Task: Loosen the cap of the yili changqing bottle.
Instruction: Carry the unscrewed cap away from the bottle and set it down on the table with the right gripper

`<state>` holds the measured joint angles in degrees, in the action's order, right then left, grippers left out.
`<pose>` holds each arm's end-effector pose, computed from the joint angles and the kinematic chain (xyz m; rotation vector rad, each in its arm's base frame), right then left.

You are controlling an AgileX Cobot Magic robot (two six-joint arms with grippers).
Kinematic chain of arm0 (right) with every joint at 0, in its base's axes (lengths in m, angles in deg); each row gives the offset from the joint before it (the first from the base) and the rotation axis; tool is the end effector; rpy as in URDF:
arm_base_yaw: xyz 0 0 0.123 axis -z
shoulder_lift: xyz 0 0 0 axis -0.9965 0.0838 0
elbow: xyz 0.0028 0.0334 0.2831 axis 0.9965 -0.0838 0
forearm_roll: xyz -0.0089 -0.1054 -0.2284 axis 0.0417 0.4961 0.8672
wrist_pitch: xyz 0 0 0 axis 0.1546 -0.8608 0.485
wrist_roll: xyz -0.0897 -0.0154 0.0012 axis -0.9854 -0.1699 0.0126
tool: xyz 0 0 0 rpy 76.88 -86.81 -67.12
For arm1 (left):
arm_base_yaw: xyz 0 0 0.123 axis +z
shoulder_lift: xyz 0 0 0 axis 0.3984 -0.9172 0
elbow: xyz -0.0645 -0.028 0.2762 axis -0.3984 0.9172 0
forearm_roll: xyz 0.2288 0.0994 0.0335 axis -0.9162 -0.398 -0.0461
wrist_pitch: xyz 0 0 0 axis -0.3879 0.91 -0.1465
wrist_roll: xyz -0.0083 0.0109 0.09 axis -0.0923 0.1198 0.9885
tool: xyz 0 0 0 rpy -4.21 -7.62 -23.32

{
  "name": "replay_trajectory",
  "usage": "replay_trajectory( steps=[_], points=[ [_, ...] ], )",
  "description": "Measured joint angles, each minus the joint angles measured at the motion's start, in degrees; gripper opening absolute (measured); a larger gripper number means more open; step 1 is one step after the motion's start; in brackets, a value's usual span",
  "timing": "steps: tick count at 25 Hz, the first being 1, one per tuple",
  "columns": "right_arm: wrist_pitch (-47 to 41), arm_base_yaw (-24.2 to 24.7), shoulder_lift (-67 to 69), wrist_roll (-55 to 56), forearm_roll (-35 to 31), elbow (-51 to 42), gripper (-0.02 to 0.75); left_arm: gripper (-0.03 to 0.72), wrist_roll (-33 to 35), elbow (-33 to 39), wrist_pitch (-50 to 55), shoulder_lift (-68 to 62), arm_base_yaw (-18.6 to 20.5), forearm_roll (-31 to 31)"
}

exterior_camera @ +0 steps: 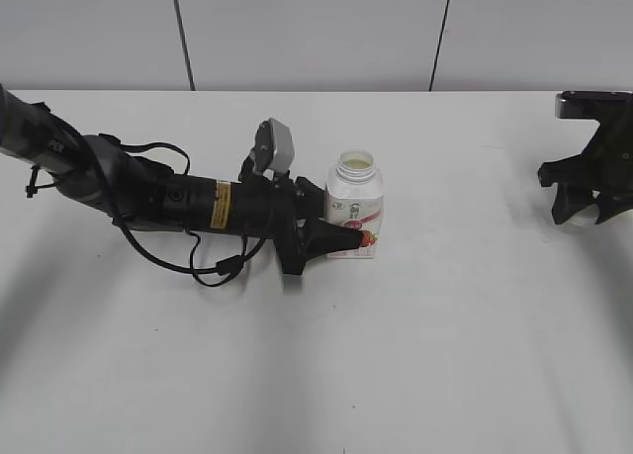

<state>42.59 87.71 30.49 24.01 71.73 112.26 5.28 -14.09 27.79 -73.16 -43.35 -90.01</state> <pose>0.4008 -0.0121 0.1234 -0.0511 2.9420 0.0703 0.3818 -0.2222 0.0440 1.3316 1.5692 -1.0686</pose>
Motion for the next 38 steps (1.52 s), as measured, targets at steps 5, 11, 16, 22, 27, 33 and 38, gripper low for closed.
replay_trajectory(
  steps=[5,11,16,22,27,33,38],
  points=[
    [0.1,0.0,0.0,0.2,0.0,0.0,0.386,0.382,0.0,0.0,0.0,0.0,0.0,0.0],
    [0.1,0.0,0.0,0.2,0.0,0.0,0.386,0.382,0.0,0.0,0.0,0.0,0.0,0.0],
    [0.1,0.0,0.0,0.2,0.0,0.0,0.386,0.382,0.0,0.0,0.0,0.0,0.0,0.0],
    [0.0,0.0,0.0,0.5,0.0,0.0,0.386,0.382,0.0,0.0,0.0,0.0,0.0,0.0],
    [-0.3,0.0,0.0,0.9,0.0,0.0,0.386,0.382,0.0,0.0,0.0,0.0,0.0,0.0],
    [-1.4,0.0,0.0,1.1,0.0,0.0,0.442,0.382,0.0,0.0,0.0,0.0,0.0,0.0],
    [-1.6,0.0,0.0,1.1,-0.1,0.0,0.505,0.382,0.0,0.0,0.0,0.0,0.0,0.0]
  ],
)
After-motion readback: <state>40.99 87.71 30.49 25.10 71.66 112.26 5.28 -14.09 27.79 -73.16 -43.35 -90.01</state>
